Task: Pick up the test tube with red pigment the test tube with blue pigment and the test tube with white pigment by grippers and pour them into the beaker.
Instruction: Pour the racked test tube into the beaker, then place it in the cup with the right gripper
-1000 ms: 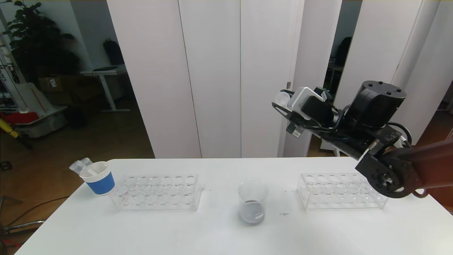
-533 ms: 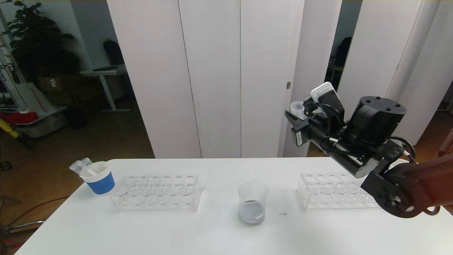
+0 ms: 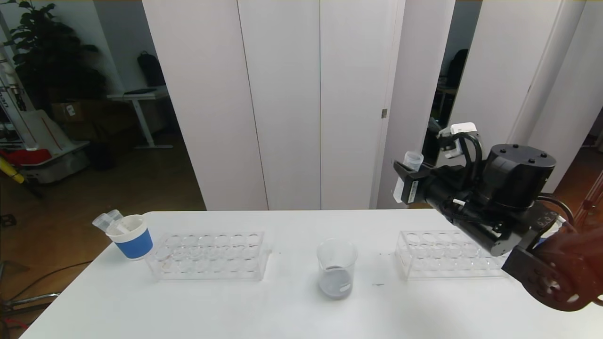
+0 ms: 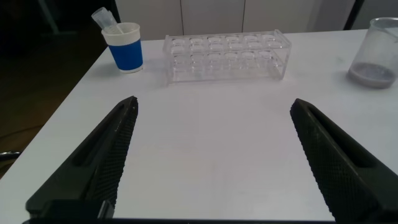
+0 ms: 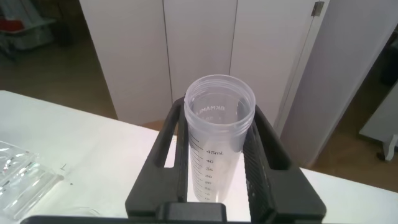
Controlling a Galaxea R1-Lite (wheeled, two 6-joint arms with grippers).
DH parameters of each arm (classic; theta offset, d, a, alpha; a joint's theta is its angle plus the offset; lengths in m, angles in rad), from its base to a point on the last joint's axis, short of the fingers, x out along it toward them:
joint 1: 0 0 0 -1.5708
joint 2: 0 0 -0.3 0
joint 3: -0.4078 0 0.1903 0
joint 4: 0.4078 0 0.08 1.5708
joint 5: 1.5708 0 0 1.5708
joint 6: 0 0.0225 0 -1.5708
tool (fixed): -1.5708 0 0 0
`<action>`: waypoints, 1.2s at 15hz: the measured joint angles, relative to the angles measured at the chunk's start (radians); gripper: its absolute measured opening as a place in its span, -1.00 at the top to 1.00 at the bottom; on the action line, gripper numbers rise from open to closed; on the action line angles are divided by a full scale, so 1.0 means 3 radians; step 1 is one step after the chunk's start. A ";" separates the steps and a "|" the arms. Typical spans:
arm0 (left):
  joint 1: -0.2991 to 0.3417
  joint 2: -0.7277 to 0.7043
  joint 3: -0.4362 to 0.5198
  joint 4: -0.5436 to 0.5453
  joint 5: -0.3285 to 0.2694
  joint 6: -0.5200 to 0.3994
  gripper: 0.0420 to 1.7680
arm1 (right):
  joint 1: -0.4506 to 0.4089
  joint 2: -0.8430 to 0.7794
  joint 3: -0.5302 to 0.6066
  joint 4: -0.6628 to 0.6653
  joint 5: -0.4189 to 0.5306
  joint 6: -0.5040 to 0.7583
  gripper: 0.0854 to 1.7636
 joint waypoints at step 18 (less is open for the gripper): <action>0.0000 0.0000 0.0000 0.0000 0.0000 0.0001 -0.98 | -0.2404 -0.0685 0.0216 -0.0029 0.0723 0.0008 0.40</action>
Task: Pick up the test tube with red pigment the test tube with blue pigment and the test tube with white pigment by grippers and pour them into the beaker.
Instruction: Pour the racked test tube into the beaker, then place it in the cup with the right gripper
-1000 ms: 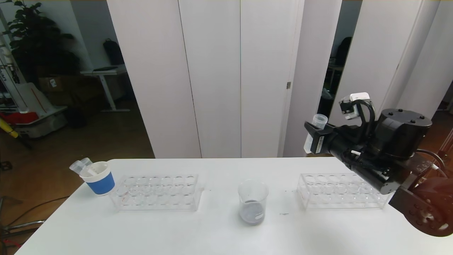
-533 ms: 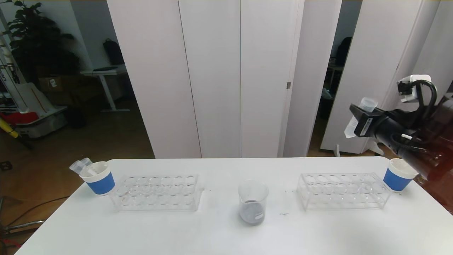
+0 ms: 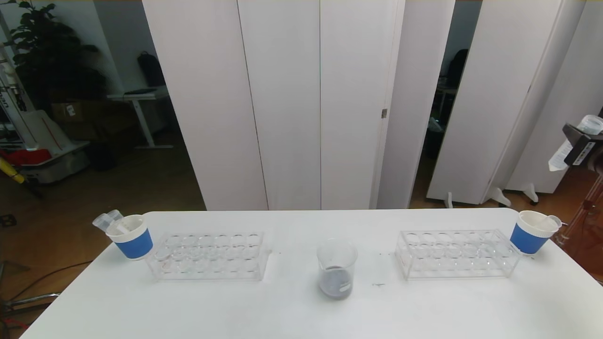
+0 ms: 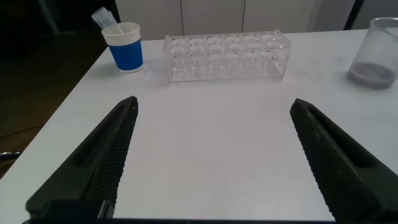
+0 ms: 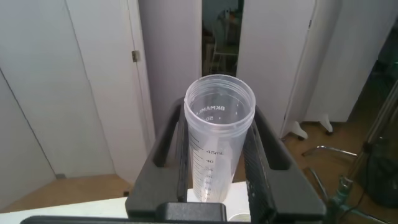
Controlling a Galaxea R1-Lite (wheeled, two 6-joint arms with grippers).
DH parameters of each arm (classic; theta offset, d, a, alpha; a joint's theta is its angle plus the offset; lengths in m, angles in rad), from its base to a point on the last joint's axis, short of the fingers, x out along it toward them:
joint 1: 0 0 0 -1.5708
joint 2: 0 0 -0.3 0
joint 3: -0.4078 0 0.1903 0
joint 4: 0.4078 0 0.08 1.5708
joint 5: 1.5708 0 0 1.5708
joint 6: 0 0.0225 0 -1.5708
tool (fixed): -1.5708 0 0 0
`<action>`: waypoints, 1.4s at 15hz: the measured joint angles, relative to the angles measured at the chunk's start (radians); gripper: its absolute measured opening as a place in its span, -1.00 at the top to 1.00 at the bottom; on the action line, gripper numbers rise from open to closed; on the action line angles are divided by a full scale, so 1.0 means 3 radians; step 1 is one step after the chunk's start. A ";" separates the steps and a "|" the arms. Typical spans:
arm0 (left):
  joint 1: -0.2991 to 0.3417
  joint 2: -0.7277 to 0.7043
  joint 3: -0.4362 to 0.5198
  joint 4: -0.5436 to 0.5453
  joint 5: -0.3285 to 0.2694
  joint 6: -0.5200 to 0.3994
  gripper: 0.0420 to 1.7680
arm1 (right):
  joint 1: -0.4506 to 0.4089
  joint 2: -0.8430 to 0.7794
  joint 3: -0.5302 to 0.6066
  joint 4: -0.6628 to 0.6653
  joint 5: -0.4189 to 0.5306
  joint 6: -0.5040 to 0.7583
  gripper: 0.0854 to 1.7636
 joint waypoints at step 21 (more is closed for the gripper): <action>0.0000 0.0000 0.0000 0.0000 0.0000 0.0000 -0.98 | -0.0689 0.1099 -0.0133 -0.0247 0.0340 0.0404 0.40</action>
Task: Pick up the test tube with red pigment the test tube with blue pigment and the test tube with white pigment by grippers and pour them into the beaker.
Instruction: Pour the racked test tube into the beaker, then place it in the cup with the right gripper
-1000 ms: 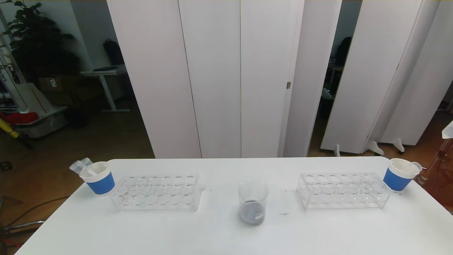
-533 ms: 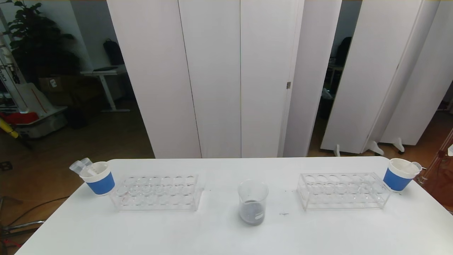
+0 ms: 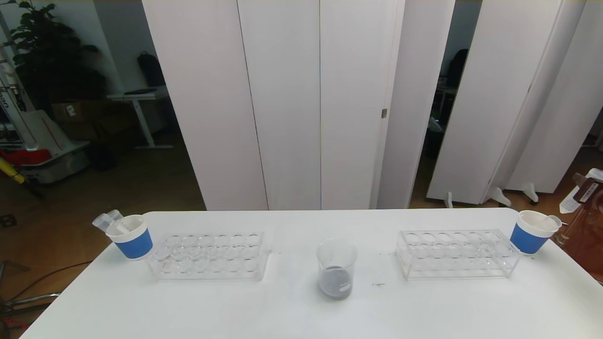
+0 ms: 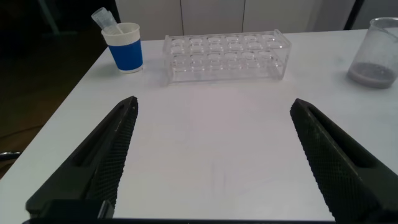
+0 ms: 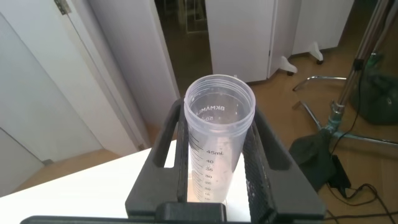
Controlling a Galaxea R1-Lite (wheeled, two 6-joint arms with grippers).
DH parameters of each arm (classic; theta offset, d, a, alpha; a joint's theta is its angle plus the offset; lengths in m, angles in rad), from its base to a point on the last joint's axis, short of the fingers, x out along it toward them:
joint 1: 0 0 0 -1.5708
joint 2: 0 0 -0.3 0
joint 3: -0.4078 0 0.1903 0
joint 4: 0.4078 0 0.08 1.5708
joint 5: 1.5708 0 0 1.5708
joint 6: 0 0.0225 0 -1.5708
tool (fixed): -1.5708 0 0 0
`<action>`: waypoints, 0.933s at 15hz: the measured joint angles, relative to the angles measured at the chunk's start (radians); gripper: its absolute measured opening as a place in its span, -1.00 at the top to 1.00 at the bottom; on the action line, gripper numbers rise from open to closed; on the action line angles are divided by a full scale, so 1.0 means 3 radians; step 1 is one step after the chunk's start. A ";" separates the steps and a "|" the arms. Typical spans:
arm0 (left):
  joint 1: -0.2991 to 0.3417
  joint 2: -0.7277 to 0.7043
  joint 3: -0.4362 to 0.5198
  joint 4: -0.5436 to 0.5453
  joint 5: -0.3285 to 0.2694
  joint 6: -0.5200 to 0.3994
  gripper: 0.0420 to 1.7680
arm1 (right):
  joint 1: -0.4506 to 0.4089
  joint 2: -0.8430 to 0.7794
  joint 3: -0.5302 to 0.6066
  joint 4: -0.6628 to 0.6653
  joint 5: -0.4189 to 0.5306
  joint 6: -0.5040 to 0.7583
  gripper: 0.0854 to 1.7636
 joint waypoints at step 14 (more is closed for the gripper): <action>0.0000 0.0000 0.0000 0.0001 0.0000 0.0000 -0.98 | 0.0108 0.0412 -0.0096 0.0032 -0.0006 -0.0008 0.40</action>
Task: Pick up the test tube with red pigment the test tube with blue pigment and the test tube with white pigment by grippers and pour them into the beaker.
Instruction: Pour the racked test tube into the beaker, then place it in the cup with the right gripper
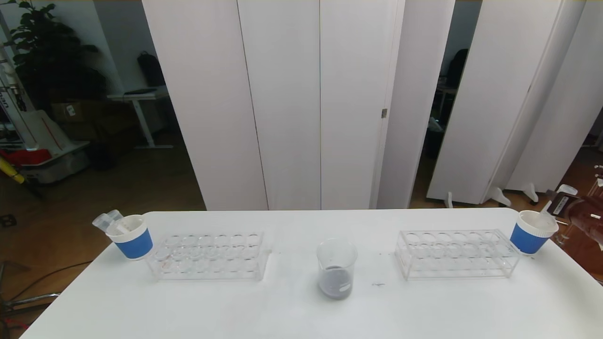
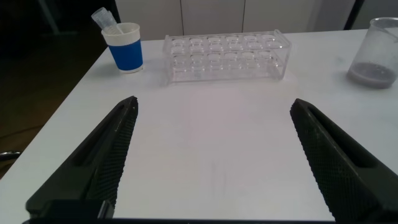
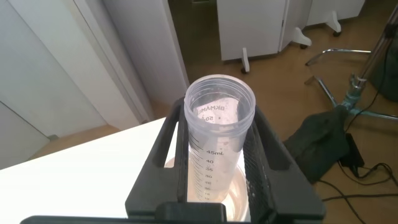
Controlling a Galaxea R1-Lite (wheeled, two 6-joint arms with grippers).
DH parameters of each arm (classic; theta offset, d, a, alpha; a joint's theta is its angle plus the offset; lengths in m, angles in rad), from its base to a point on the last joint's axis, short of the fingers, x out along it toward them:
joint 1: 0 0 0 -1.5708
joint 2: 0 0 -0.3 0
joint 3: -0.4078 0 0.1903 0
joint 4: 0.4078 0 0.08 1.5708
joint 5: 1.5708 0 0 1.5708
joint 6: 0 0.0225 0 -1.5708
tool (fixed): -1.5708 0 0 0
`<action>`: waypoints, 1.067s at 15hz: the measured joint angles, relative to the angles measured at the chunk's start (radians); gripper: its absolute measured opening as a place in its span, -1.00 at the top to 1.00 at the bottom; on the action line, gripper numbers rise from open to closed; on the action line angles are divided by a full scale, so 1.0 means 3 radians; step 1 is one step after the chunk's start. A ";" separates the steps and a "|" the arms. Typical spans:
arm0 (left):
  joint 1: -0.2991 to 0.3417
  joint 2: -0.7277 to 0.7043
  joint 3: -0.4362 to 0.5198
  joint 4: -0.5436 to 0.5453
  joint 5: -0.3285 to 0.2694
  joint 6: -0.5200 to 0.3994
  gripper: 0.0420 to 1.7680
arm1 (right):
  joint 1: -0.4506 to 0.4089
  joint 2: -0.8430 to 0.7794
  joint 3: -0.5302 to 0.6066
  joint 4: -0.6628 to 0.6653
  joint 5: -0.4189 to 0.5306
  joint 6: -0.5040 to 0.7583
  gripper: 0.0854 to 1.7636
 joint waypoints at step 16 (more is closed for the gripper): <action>0.0000 0.0000 0.0000 0.0000 0.0000 -0.0001 -0.98 | 0.0011 0.0023 0.0052 -0.0011 0.0004 -0.0006 -0.28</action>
